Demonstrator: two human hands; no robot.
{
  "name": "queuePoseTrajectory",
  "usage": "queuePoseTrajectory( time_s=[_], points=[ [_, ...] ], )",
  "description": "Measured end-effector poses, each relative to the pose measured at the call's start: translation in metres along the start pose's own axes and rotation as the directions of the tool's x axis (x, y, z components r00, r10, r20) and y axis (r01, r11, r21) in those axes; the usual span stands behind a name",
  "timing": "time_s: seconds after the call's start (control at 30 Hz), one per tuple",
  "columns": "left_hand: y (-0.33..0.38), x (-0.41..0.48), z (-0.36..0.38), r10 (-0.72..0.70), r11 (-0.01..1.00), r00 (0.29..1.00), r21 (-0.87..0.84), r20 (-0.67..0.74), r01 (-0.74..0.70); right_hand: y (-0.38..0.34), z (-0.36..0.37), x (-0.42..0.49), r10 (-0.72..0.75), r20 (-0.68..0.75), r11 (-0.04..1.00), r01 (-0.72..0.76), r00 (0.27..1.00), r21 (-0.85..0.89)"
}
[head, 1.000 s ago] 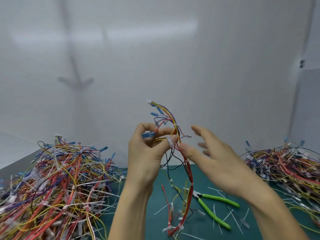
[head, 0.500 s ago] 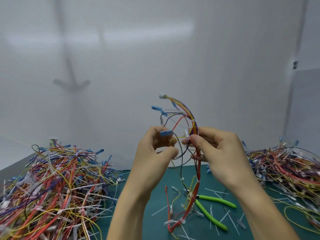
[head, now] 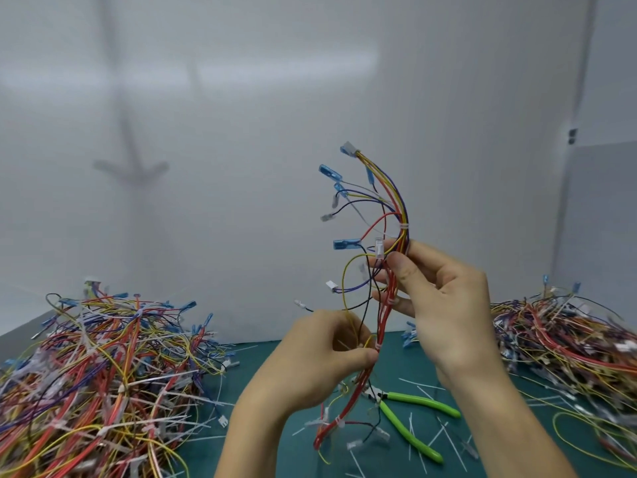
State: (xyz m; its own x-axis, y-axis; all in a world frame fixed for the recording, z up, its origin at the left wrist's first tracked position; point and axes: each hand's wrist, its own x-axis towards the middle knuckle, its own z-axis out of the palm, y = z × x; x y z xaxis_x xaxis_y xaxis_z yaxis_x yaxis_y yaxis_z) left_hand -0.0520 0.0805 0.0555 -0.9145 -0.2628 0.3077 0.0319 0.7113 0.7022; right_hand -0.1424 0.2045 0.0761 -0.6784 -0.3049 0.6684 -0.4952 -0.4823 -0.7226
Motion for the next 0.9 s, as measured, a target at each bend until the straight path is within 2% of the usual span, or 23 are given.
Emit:
queuePoseTrajectory(
  time_s=[0.2,0.33,0.43,0.5,0.63,0.77,0.9],
  points=[
    [-0.010,-0.002,-0.002,-0.075,0.997,0.984,0.041,0.162,0.069,-0.003,-0.001,0.000,-0.005,-0.042,0.997,0.009,0.999,0.082],
    [-0.017,-0.002,-0.003,-0.166,0.975,0.982,0.165,0.085,0.151,-0.004,-0.001,0.001,0.000,-0.071,0.995,0.008,0.997,0.101],
    [-0.025,-0.003,-0.005,-0.246,0.952,0.966,0.209,0.079,0.226,-0.006,-0.001,0.002,-0.001,-0.089,0.995,0.010,0.996,0.098],
    [-0.030,-0.004,-0.007,-0.271,0.935,0.959,0.261,0.088,0.240,-0.007,-0.001,0.002,0.002,-0.100,0.994,0.008,0.995,0.107],
    [-0.041,-0.004,-0.007,-0.326,0.885,0.945,0.358,0.019,0.298,-0.008,-0.002,0.002,0.041,-0.138,0.990,-0.021,0.990,0.140],
    [-0.049,-0.007,-0.014,-0.338,0.922,0.941,0.203,0.009,0.329,-0.009,-0.003,0.002,0.075,-0.153,0.988,-0.052,0.985,0.149],
    [-0.057,-0.008,-0.019,-0.337,0.932,0.941,0.141,-0.015,0.335,-0.010,-0.004,0.002,0.105,-0.162,0.985,-0.080,0.981,0.155]
  ],
)
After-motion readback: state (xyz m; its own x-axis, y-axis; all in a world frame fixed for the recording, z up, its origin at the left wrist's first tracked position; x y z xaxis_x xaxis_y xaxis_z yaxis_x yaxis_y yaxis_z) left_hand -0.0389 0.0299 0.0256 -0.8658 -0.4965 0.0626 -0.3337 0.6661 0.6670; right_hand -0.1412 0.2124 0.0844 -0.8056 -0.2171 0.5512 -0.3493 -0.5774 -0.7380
